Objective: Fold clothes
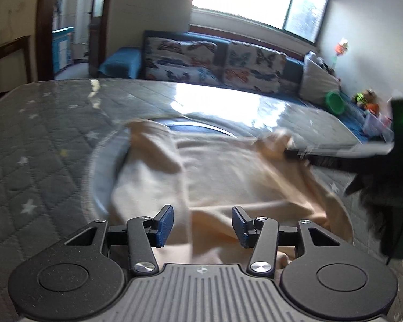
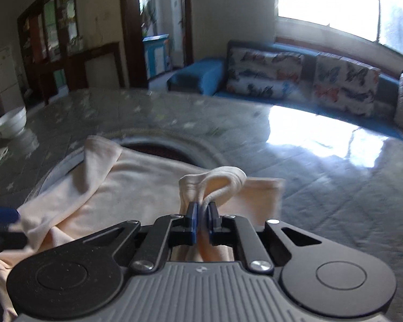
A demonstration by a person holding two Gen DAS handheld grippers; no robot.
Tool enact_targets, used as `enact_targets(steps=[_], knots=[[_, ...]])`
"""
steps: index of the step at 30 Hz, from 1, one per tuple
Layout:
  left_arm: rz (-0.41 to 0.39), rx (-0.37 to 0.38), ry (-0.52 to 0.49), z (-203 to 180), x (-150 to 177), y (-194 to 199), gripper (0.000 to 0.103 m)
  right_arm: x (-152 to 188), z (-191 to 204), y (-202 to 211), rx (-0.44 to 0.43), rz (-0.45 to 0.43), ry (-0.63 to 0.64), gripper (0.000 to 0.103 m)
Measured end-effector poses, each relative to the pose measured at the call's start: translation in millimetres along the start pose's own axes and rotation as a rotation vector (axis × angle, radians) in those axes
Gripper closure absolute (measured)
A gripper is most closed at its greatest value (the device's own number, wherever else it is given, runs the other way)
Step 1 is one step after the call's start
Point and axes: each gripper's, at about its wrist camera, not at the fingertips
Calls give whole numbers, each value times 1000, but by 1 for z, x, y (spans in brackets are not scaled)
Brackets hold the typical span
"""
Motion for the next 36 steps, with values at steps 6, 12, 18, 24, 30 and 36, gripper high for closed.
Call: enact_targets(steps=[6, 12, 18, 24, 30, 36], knots=[[40, 29, -51, 31, 1, -12, 52, 6, -32, 62, 103, -88, -17, 96], [57, 50, -90, 71, -4, -17, 50, 44, -65, 122, 233, -102, -78, 96], [88, 69, -139, 146, -14, -27, 50, 94, -85, 136, 339, -24, -171, 95], [94, 89, -186, 192, -23, -24, 50, 119, -98, 133, 409, 33, -233, 66], [64, 154, -265, 223, -37, -17, 50, 113, -82, 142, 311, 2, -192, 56], [41, 217, -364, 239, -41, -17, 50, 93, -29, 142, 61, -19, -63, 57]])
Point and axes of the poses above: each gripper's, at about its wrist camera, not at the fingertips, and y roughly against the way its jaws point, z to its left, x to its underside, and after that the axes turned 2 degrees about x, right-handed
